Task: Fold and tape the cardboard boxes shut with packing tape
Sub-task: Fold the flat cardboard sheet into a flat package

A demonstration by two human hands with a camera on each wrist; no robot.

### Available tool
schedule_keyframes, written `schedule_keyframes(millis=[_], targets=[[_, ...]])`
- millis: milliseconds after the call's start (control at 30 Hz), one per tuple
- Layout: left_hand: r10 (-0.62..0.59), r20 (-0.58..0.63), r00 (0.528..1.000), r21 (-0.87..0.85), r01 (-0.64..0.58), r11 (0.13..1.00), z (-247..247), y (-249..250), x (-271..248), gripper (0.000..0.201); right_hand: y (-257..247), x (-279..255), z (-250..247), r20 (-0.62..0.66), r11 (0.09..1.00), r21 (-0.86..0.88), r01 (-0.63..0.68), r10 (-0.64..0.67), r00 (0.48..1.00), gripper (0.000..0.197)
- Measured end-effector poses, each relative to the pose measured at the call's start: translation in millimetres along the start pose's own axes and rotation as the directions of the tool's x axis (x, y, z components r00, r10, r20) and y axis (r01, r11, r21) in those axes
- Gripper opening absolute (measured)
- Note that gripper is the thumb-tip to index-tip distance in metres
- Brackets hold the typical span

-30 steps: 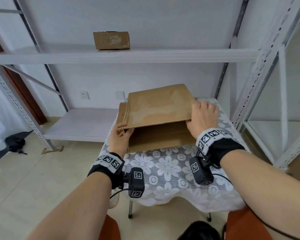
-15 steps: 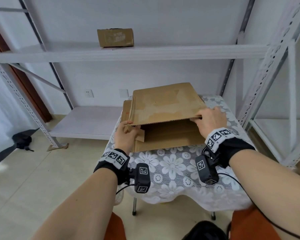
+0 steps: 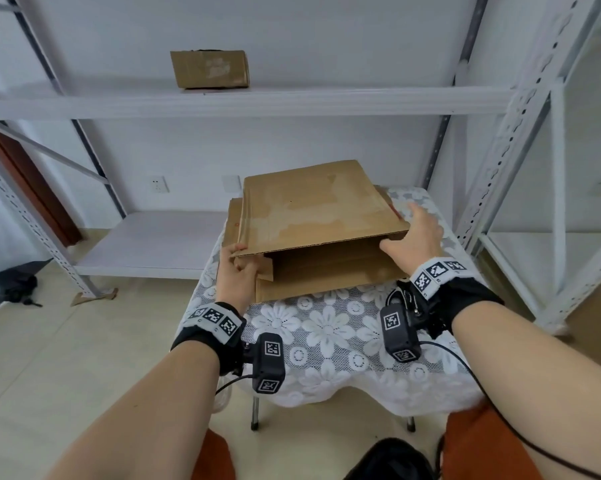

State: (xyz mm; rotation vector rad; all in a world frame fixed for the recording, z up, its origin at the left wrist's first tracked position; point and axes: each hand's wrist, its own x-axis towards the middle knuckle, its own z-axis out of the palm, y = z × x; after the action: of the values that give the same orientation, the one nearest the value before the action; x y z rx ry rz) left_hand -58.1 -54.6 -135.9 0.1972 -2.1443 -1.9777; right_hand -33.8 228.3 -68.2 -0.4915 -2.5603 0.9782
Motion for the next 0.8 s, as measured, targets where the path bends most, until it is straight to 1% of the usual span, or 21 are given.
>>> schedule_keyframes(millis=[33,67,100,133,200,267,300,367,433,467,533,567,667,700,733,800], targets=[[0.001,0.001,1.000,-0.006,-0.001,1.000,1,0,1,0.035,5,1,0,0.004,0.986,0.137,-0.096,0.096,0.995,0.084],[-0.001,0.000,1.000,-0.015,0.001,1.000,1,0,2,0.034,10,1,-1,0.025,0.948,0.256,-0.188,0.188,0.982,0.086],[-0.004,-0.002,1.000,-0.029,0.004,1.000,1,0,2,0.033,17,3,0,0.051,0.898,0.359,-0.254,0.253,0.966,0.082],[-0.006,-0.002,1.000,-0.040,0.006,0.999,1,1,4,0.032,24,5,0,0.085,0.864,0.392,-0.315,0.307,0.948,0.073],[-0.008,0.001,1.000,-0.053,0.008,0.999,2,1,5,0.030,39,7,4,0.153,0.831,0.408,-0.378,0.346,0.926,0.057],[-0.009,0.001,1.000,-0.072,0.009,0.997,1,3,4,0.028,51,9,10,0.200,0.807,0.460,-0.371,0.314,0.928,0.050],[-0.010,0.002,1.000,-0.084,0.010,0.996,1,4,4,0.028,58,12,13,0.199,0.811,0.460,-0.362,0.303,0.932,0.046],[-0.014,0.007,1.000,-0.118,0.015,0.993,1,6,4,0.029,68,18,17,0.193,0.854,0.408,-0.323,0.265,0.945,0.036],[-0.018,0.010,1.000,-0.138,0.019,0.990,0,7,5,0.028,61,19,17,0.188,0.903,0.322,-0.285,0.233,0.954,0.019],[-0.018,0.009,1.000,-0.140,0.019,0.990,-1,6,6,0.029,53,18,15,0.187,0.916,0.296,-0.271,0.222,0.957,0.016],[-0.021,0.010,1.000,-0.136,0.022,0.990,-2,6,7,0.030,44,20,15,0.208,0.934,0.275,-0.226,0.172,0.963,0.019],[-0.025,0.011,1.000,-0.137,0.027,0.990,-3,6,8,0.031,40,22,16,0.205,0.943,0.260,-0.207,0.155,0.966,0.024],[-0.041,0.023,0.999,-0.151,0.044,0.988,-5,6,9,0.032,32,28,17,0.177,0.962,0.205,-0.180,0.144,0.973,0.053],[-0.046,0.028,0.999,-0.157,0.050,0.986,-6,6,9,0.031,30,31,19,0.178,0.973,0.174,-0.151,0.120,0.977,0.060],[-0.051,0.035,0.998,-0.163,0.056,0.985,-7,7,9,0.031,29,34,21,0.197,0.981,0.150,-0.126,0.096,0.976,0.061],[-0.059,0.047,0.997,-0.158,0.066,0.985,-8,7,11,0.031,27,38,23,0.227,0.992,0.121,-0.045,0.017,0.974,0.056]])
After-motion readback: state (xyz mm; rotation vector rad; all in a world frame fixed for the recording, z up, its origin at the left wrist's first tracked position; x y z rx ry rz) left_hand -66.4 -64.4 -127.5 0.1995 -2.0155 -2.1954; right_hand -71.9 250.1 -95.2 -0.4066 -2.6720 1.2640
